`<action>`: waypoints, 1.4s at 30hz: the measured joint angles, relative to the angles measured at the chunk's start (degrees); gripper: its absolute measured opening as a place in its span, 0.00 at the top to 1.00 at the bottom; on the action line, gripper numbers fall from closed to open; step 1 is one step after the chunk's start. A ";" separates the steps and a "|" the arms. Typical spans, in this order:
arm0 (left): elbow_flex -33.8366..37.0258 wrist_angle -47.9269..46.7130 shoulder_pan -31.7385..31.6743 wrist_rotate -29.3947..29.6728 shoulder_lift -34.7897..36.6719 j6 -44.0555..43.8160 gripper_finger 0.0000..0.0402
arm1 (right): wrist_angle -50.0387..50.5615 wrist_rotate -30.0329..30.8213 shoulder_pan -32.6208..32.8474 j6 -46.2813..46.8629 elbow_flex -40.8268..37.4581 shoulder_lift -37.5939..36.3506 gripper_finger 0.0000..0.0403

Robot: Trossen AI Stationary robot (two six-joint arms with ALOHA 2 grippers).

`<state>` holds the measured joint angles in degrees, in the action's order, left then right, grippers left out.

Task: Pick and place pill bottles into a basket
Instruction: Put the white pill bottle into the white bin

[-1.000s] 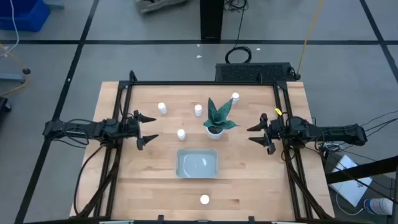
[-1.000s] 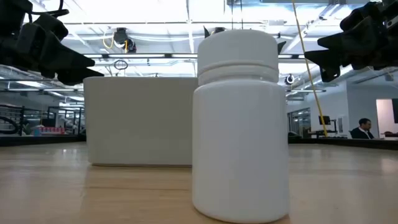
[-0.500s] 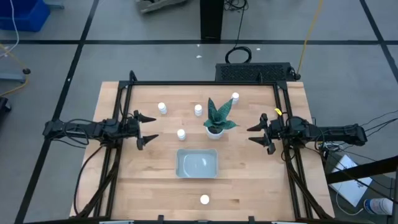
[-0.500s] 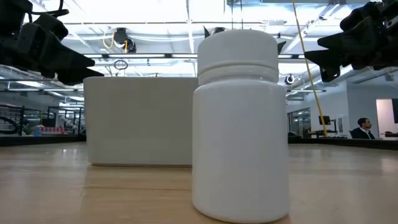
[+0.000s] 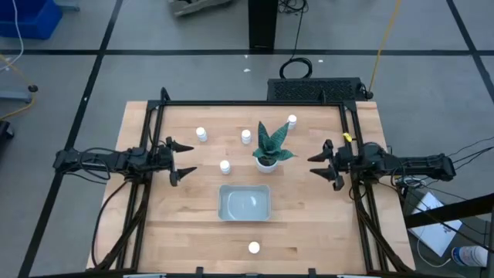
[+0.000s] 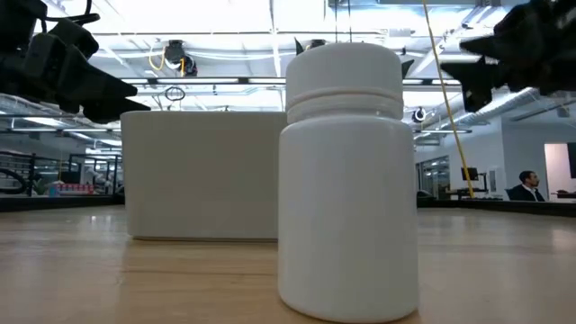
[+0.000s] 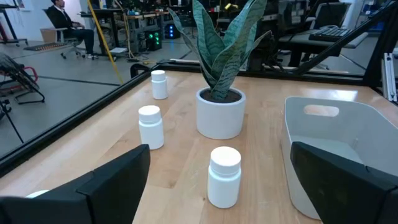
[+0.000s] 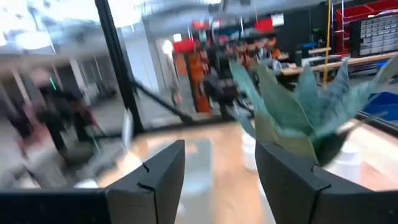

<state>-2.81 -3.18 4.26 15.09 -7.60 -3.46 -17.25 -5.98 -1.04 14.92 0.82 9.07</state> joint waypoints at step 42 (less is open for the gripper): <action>0.02 0.28 -0.01 0.00 -0.01 0.02 0.02 | 8.53 14.67 -14.63 5.23 71.99 50.60 0.63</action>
<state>-2.79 -2.90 4.25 15.09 -7.60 -3.45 -8.71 8.69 -15.67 20.15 72.81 59.67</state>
